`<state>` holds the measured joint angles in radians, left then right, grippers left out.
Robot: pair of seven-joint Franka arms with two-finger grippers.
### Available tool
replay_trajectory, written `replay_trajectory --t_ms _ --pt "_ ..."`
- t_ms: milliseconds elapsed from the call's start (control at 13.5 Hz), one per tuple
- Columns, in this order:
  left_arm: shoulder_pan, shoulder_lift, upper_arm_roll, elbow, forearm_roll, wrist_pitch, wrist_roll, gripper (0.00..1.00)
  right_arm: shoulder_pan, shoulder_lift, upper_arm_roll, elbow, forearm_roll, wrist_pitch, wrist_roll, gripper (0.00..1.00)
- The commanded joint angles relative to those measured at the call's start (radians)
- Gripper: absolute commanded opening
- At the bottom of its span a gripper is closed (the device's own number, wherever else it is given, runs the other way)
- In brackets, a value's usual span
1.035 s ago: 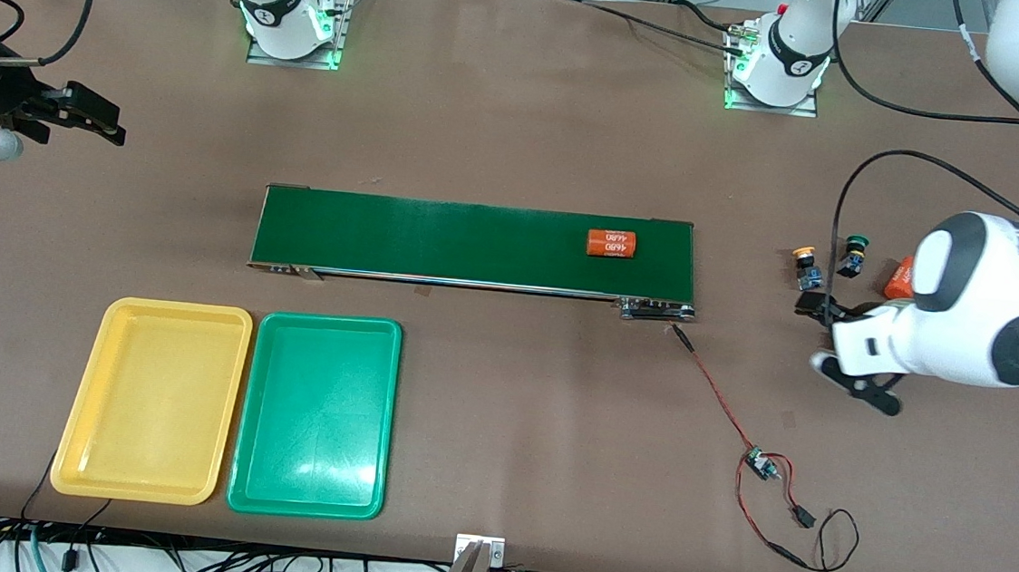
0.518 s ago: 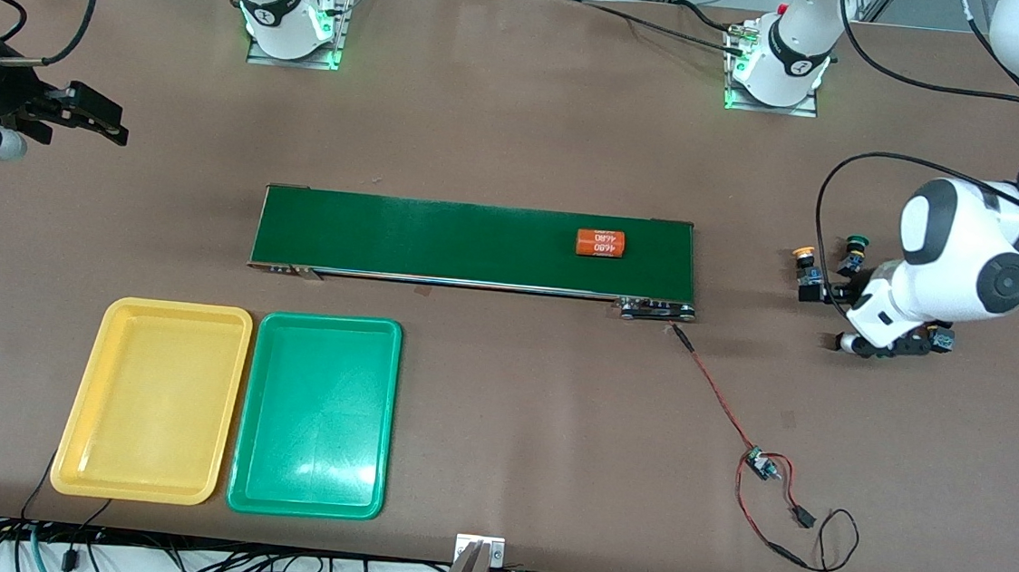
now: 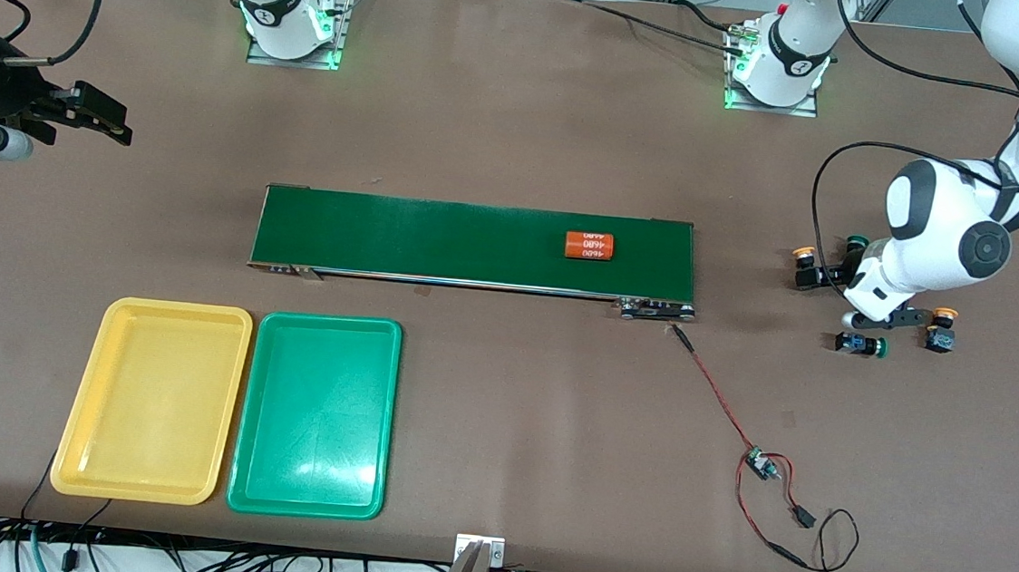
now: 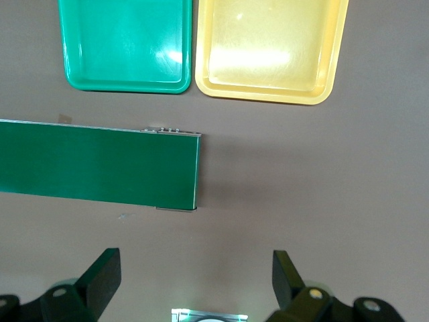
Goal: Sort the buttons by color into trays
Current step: 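Move the left gripper back over the cluster of buttons, then grasp the orange-based push-button with the left gripper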
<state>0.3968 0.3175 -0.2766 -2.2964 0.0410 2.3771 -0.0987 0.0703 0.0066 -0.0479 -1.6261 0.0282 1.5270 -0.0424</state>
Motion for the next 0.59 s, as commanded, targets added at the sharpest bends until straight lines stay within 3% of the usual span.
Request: replay_trajectory --t_ms 0,148,222,370,518 --pt "0.002 -0.018 -0.004 -0.029 -0.020 0.016 0.002 1.00 0.002 -0.004 0.002 0.005 0.006 0.004 0.010 1.00" --pt "-0.001 -0.011 -0.004 -0.037 -0.016 0.013 0.004 0.98 0.002 -0.002 0.002 0.005 0.006 0.005 0.009 1.00" --pt "-0.003 -0.011 -0.004 -0.037 -0.015 0.008 0.007 0.82 0.002 -0.002 0.002 0.005 0.006 0.004 0.009 1.00" --pt "-0.004 0.002 -0.004 -0.040 -0.015 0.010 0.007 0.67 -0.001 -0.002 0.002 0.006 0.006 0.004 0.009 1.00" --pt "-0.004 0.014 -0.004 -0.040 -0.016 0.014 0.007 0.64 0.000 -0.002 0.002 0.006 0.006 0.004 0.009 1.00"
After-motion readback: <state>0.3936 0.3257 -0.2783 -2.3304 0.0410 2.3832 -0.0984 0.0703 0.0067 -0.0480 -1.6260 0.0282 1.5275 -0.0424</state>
